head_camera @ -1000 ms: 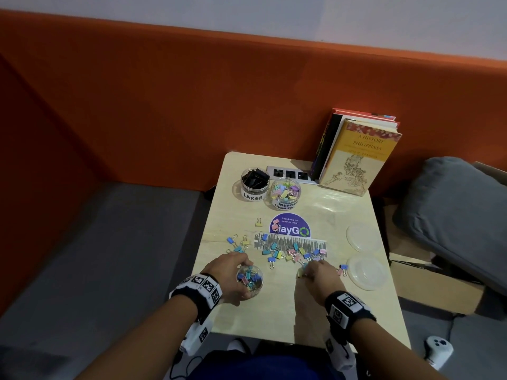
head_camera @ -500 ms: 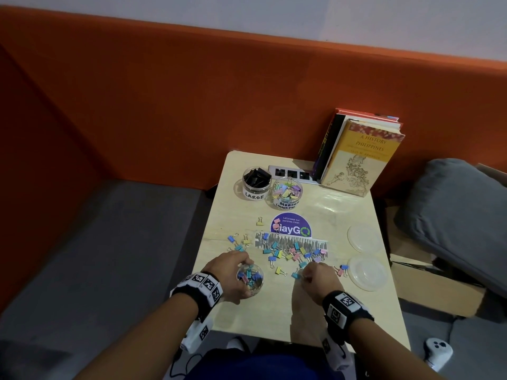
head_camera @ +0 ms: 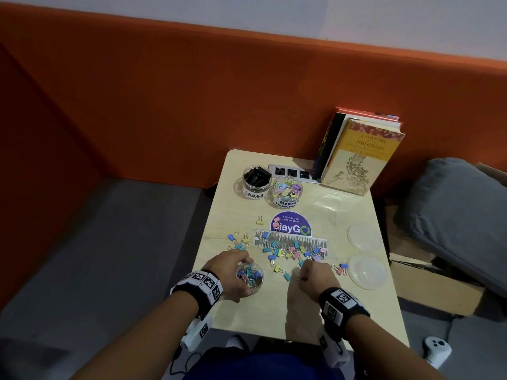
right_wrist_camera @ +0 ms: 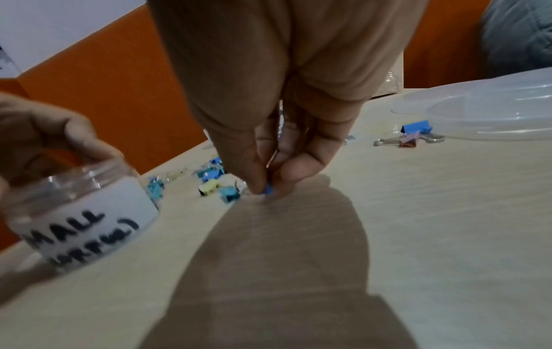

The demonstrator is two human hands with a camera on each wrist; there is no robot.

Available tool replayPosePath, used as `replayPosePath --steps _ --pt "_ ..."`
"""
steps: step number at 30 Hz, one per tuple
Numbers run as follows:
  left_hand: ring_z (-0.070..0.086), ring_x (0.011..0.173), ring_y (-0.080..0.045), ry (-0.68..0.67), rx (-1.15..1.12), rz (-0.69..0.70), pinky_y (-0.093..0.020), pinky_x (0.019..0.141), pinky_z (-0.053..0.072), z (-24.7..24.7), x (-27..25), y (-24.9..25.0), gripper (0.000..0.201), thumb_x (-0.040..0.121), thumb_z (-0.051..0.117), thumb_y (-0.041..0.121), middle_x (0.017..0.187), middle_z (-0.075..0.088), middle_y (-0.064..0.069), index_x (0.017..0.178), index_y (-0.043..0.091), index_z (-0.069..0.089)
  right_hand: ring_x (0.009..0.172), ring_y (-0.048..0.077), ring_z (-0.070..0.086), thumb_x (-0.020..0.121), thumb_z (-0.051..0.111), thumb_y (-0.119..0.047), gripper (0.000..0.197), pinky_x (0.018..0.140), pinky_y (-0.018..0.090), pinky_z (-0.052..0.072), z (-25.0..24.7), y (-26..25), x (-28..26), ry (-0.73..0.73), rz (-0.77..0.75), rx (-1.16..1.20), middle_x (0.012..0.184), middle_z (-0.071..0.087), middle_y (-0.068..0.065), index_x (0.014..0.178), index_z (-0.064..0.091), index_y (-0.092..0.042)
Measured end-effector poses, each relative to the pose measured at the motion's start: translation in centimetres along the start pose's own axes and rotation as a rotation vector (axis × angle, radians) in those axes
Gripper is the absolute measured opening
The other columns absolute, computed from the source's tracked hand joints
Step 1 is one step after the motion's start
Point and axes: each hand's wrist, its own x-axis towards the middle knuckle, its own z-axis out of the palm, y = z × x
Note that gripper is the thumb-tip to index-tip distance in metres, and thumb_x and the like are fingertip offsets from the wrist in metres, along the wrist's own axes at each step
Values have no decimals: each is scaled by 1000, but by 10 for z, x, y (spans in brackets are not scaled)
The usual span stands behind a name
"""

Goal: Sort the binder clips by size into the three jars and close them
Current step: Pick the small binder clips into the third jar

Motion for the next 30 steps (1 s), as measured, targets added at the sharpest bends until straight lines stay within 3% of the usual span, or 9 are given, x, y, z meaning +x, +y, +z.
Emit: replayPosePath --steps 2,6,10,14,17,20,22,26,30 --pt "54 111 -11 0 -6 -2 -33 95 51 0 0 1 71 52 92 38 123 54 19 114 39 57 75 11 54 86 65 -21 14 54 15 34 -6 -6 -3 -6 -39 73 81 59 -6 75 57 -25" --pt "56 109 -11 0 -11 -2 -35 93 52 0 1 1 71 50 93 39 121 55 19 111 40 57 69 -1 58 82 72 -16 17 58 8 40 -13 -34 -8 -63 -233 330 78 65 -10 75 59 -25" --pt "56 108 -12 3 -3 12 -34 93 51 -1 1 2 68 51 93 39 121 57 15 110 37 57 64 -5 59 83 75 -20 9 62 13 45 -7 -54 -7 -116 -352 444 78 67 -11 82 67 -24" --pt "56 111 -13 6 -26 7 -33 93 51 0 1 0 68 53 92 37 124 56 16 111 37 58 75 4 58 88 67 -21 3 68 19 43 1 -42 2 26 -219 270 86 65 -8 87 64 -22" --pt "54 114 -13 10 -25 5 -33 96 49 1 1 -1 66 59 91 35 128 55 15 115 34 58 83 14 54 90 60 -23 6 71 23 41 6 -29 8 21 -122 87 101 62 1 95 62 -20" --pt "55 114 -14 0 -33 2 -33 95 50 0 1 0 66 58 91 36 128 54 16 115 36 58 90 20 53 92 59 -24 4 77 24 41 11 -21 9 -24 -114 -25 113 58 7 93 57 -21" --pt "57 111 -14 -7 -48 -8 -33 92 53 -1 0 0 65 56 91 35 127 55 17 111 38 58 95 23 57 93 59 -25 6 81 25 43 13 -18 10 -10 -131 -43 114 58 9 94 63 -20" --pt "57 109 -13 -8 -47 -9 -33 92 54 -2 0 0 65 55 90 36 126 55 17 111 39 57 87 19 48 96 55 -22 10 78 22 40 17 -16 10 8 -177 -63 115 52 7 97 63 -16" --pt "57 110 -14 -11 -56 -10 -34 93 53 -2 0 1 64 57 91 35 127 55 15 112 37 58 83 16 46 93 55 -22 10 71 21 35 16 -18 10 10 -203 -65 105 53 5 84 58 -20"
